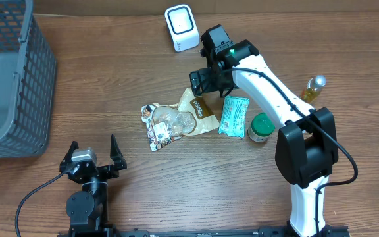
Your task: Scan the item barcode
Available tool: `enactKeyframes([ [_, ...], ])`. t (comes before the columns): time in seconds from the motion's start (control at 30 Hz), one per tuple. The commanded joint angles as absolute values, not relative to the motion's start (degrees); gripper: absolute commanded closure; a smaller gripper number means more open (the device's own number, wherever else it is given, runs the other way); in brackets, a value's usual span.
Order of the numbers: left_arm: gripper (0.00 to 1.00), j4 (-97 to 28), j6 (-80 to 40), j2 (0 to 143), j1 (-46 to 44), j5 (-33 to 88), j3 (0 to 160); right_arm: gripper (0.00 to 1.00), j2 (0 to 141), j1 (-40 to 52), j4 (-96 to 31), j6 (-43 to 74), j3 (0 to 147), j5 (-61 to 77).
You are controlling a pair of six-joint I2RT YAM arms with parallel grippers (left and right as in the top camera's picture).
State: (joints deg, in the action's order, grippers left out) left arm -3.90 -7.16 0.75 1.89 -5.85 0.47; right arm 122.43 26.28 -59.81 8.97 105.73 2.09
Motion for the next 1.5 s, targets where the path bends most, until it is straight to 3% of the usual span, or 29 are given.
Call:
enactKeyframes([
  [0.0, 0.00, -3.8, -7.7, 0.2, 2.2, -6.1, 0.3, 0.00, 119.5, 29.1, -59.6, 9.2, 105.7, 1.7],
  [0.27, 0.00, -3.8, -7.7, 0.2, 2.2, -6.1, 0.3, 0.00, 111.9, 33.8, -59.6, 9.2, 105.7, 1.7],
  [0.9, 0.00, -3.8, -7.7, 0.2, 2.2, -6.1, 0.3, 0.00, 91.8, 33.9, -59.7, 9.2, 105.7, 1.7],
  [1.47, 0.01, -3.8, -7.7, 0.2, 2.2, -6.1, 0.3, 0.00, 64.5, 18.9, -60.5, 9.2, 105.7, 1.7],
])
